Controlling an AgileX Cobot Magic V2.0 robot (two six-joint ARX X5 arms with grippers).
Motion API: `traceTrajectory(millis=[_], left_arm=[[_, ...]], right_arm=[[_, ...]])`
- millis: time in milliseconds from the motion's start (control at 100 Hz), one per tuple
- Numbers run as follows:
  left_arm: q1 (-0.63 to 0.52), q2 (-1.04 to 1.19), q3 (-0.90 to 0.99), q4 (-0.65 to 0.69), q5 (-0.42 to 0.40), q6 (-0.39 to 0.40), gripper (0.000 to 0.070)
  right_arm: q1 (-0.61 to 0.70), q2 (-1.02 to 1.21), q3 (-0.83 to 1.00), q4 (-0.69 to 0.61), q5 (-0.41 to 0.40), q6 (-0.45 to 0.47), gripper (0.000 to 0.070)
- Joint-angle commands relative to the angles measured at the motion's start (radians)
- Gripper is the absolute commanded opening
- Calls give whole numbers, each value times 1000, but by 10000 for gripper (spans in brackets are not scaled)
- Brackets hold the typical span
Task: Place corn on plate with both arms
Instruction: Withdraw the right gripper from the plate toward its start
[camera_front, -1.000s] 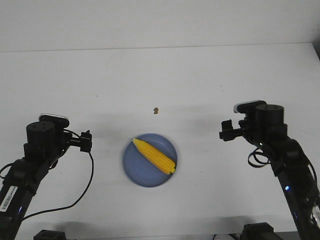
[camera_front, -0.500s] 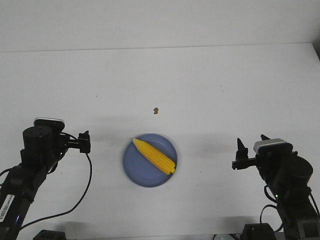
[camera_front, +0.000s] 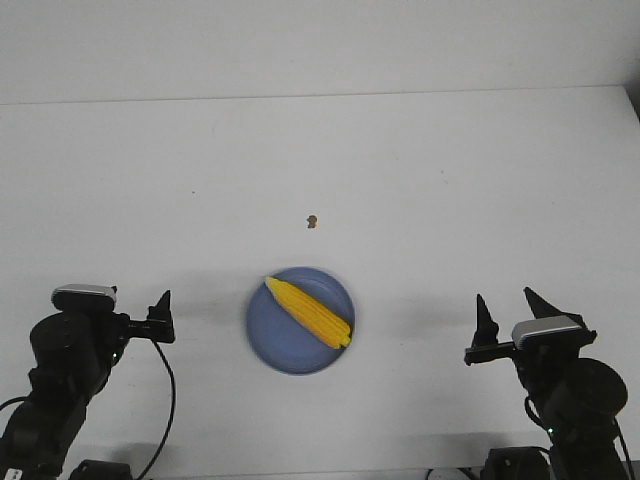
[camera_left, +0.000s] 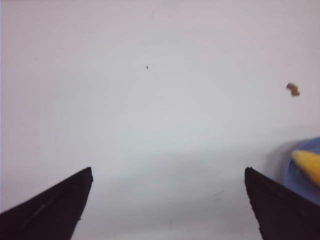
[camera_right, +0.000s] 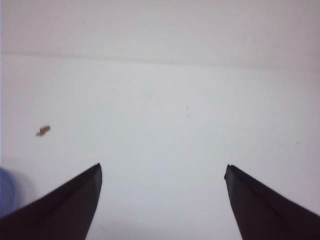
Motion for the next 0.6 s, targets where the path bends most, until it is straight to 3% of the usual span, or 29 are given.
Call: traceTrajectory(millis=[0,40,100,180,270,300,340,590], left_arm=[[-2,-8,12,27,-3,-8,615],[-2,-15,12,32,-3,-8,585],[-2,-23,12,33,-3,-9,472],[-2,-23,12,29,-3,-12,282],[-2,-22,12,27,-3,-12,129],[-2,-22,12,28,-3,-12,78],[-2,-22,12,30,-3,-12,4],[-2,-23,12,31,-3,-11,5]], right_arm=[[0,1,9,10,1,13,516],[0,1,9,10,1,13,506],[0,1,9,10,1,13,448],[0,1,9,10,1,7,271],[0,1,9,8,1,5,39],[0,1,9,7,1,6,0],[0,1,9,8,3,6,1],[0,1,10,9,45,7,1]])
